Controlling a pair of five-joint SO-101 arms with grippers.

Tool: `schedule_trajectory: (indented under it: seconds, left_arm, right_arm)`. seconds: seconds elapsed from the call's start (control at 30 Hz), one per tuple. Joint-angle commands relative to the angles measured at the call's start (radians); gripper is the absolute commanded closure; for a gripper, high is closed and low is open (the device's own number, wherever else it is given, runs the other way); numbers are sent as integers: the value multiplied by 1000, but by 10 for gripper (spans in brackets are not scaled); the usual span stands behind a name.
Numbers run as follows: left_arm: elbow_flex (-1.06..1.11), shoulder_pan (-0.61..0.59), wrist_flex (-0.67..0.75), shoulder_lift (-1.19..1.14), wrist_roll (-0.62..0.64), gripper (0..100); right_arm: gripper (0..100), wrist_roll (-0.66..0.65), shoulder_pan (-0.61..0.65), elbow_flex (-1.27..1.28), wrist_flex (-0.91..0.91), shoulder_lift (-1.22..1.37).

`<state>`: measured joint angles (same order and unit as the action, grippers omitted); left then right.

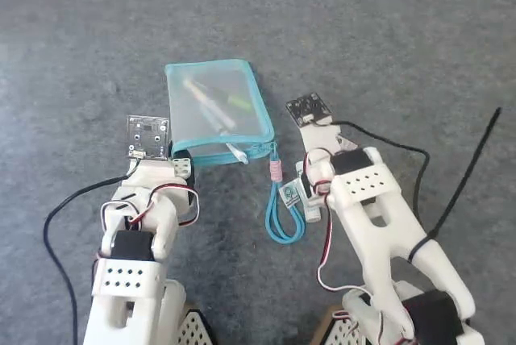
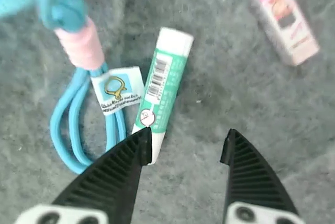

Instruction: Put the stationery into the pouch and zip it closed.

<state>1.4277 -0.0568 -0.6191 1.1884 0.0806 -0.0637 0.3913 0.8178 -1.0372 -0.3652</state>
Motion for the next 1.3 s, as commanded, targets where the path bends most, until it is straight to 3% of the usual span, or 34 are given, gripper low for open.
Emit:
schedule_trajectory:
  seconds: [0.0,0.23,0.5,0.77,1.07,1.27]
  left_arm:
    - [-4,9,31,2,-12,987]
    - [-2,9,31,2,-12,987]
    - [-2,9,31,2,-12,987]
    - [-2,9,31,2,-12,987]
    - [-2,9,31,2,-12,987]
    - [-2,9,31,2,-12,987]
  right_arm:
    - [783,46,-13,28,41,-51]
    - [783,49,-2,41,44,-51]
    - [783,43,107,91,85,-51]
    - [783,41,105,126,131,-47]
    - [787,41,104,87,183,150]
    - [934,23,54,57,182,180]
